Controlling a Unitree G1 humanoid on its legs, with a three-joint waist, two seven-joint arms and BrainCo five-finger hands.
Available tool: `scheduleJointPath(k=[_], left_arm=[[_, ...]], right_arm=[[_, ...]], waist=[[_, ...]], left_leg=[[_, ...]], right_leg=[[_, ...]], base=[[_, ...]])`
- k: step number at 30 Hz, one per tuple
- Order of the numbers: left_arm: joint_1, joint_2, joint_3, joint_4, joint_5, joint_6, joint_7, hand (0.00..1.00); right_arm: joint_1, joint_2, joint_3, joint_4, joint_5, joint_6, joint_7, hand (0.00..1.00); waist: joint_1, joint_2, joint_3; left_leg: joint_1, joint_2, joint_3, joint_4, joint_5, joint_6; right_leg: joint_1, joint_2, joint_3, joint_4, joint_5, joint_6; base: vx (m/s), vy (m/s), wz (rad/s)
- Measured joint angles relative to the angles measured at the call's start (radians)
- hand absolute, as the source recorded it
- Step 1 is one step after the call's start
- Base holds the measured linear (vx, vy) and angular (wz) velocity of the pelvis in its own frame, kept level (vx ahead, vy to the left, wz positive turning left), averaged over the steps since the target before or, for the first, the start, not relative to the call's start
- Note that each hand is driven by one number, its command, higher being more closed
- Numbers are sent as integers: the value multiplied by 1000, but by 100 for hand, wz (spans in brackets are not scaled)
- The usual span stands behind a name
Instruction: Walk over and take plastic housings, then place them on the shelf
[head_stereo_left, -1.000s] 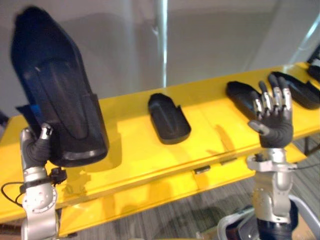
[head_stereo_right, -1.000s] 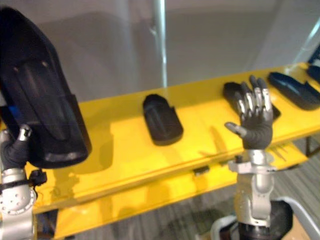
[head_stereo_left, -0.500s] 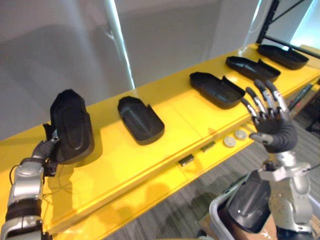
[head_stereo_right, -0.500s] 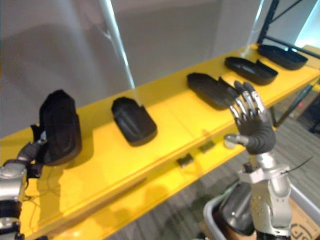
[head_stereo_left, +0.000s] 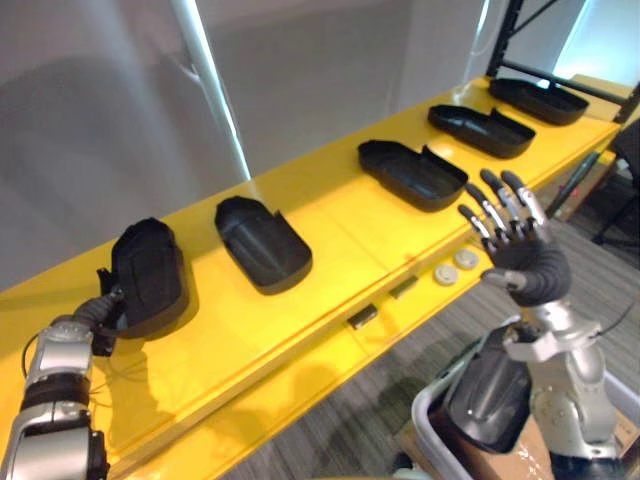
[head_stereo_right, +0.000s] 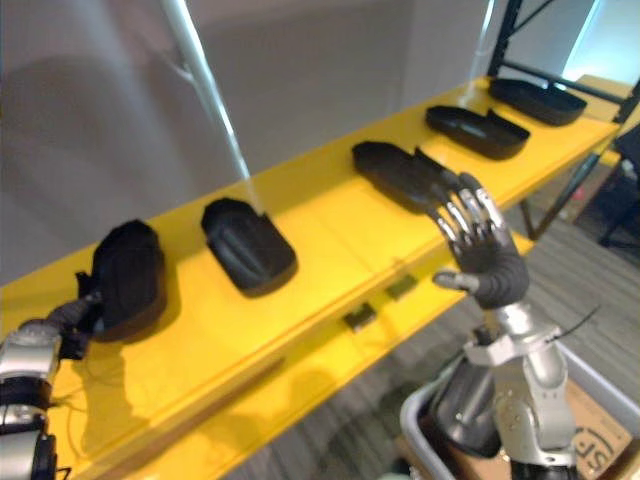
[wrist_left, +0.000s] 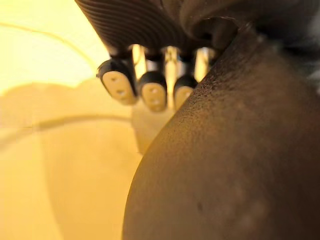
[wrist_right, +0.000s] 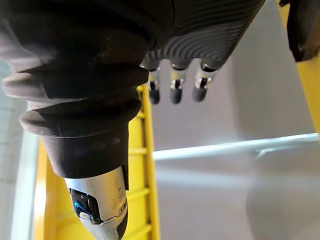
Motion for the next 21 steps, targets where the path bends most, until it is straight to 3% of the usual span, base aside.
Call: scheduleJointPath(k=[9,20,21], left_arm=[[0,0,-1,14,68,10,27,100],[35,-1,16,2,78,6,53,100],[41,-2,18,-2,78,4,53,0]], right_arm=[[-7,0,38,7,0,-2,-5,0],[-10,0,56,10,-1,-2,-11,0],[-14,0,57,10,-1,-3,-16,0]], waist=[[4,-2,3],[16,-7,5],[23,-9,6]], left_leg=[[-16,3,-3,0,1,-1],[-17,3,-32,-1,5,-3],[-17,3,-32,-2,6,-2]], right_leg=[[1,4,-4,-14,15,-6],[17,3,-30,-15,17,-6],[17,3,-30,-16,17,-6]], base=[[-44,-3,2],[-4,-1,6],[-14,2,6]])
